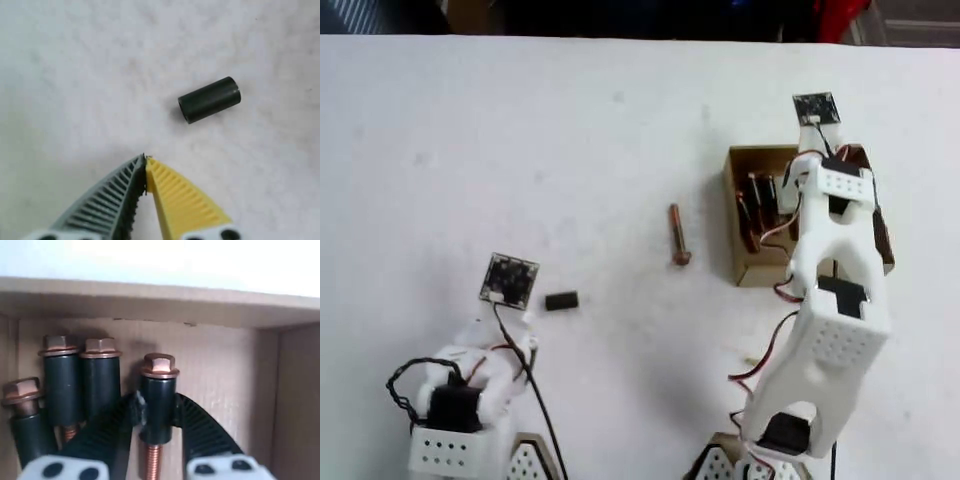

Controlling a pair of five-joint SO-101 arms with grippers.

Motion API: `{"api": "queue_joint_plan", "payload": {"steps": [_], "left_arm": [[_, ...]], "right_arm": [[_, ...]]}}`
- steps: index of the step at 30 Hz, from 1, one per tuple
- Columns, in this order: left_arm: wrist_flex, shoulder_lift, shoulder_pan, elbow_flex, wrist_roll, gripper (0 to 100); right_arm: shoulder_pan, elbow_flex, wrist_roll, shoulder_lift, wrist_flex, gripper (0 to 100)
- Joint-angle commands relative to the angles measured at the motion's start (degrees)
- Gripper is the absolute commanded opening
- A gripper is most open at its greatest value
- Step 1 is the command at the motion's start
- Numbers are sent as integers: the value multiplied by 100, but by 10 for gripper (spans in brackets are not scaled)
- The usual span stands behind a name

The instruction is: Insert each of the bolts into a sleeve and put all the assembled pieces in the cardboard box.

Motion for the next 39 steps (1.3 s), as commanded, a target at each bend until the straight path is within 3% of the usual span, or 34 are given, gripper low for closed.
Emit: {"api": "queue_joint_plan", "payload": {"steps": [1,6,15,34,39], "left_arm": [[53,-4,31,-9,9,23],[53,-4,31,-9,9,23],[53,-4,31,-9,9,23],[62,-4,13,0,9,23],[44,-22,-479,0,9,23]], "right_arm": [[-286,-422,62,-101,136,77],[-321,-422,79,-110,136,167],[-400,-404,35,-646,426,170],[-2185,-378,26,-2949,2686,170],[-2695,-378,26,-3266,2967,170]]}}
